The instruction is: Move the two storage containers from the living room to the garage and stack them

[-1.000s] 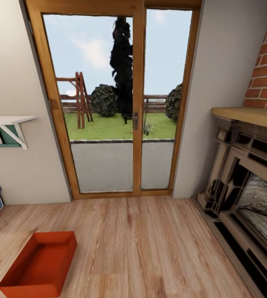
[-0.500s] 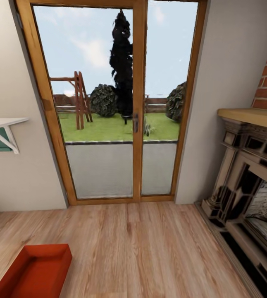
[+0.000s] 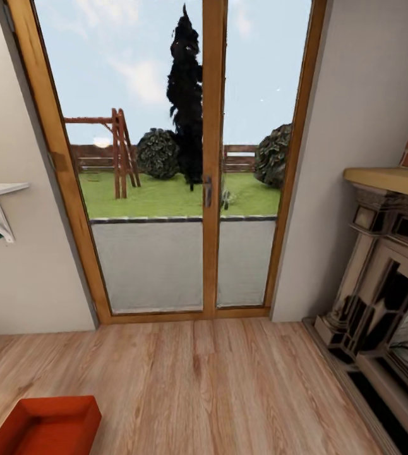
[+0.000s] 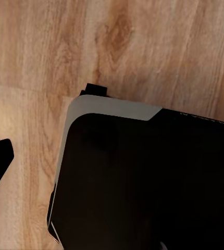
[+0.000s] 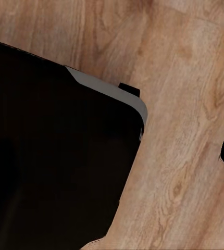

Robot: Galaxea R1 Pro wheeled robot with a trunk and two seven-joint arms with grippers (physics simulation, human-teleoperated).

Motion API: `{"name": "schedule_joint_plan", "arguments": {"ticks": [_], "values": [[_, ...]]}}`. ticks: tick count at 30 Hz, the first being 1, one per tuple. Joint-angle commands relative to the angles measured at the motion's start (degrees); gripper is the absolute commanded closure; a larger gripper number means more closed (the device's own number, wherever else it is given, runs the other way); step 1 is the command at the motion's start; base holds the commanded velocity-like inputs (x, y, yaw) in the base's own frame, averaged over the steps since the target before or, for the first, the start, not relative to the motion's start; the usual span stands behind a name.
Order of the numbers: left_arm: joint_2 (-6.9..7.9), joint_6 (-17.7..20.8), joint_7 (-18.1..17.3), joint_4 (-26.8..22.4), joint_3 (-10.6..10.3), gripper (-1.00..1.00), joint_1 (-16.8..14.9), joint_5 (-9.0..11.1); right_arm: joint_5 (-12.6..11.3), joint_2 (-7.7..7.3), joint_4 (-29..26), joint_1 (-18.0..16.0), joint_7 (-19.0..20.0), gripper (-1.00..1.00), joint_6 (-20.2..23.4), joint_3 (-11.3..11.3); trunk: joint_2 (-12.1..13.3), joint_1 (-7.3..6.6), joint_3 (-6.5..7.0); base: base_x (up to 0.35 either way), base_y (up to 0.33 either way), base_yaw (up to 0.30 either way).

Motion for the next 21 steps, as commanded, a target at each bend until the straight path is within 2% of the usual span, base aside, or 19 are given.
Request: {"name": "schedule_joint_plan", "arguments": {"ticks": [1,21], "values": [[0.01,0.0,-0.1,0.0,0.1,-1.0,0.0,0.4,-0.1,0.01,0.2,-0.1,0.1,-1.0,-0.3,0.4,-0.1,0.04,-0.08,0.333,0.0,0.0],[0.01,0.0,-0.1,0.0,0.1,-1.0,0.0,0.3,-0.1,0.06,0.2,-0.1,0.0,-1.0,-0.3,0.4,-0.1,0.04,-0.08,0.333,0.0,0.0]]}}
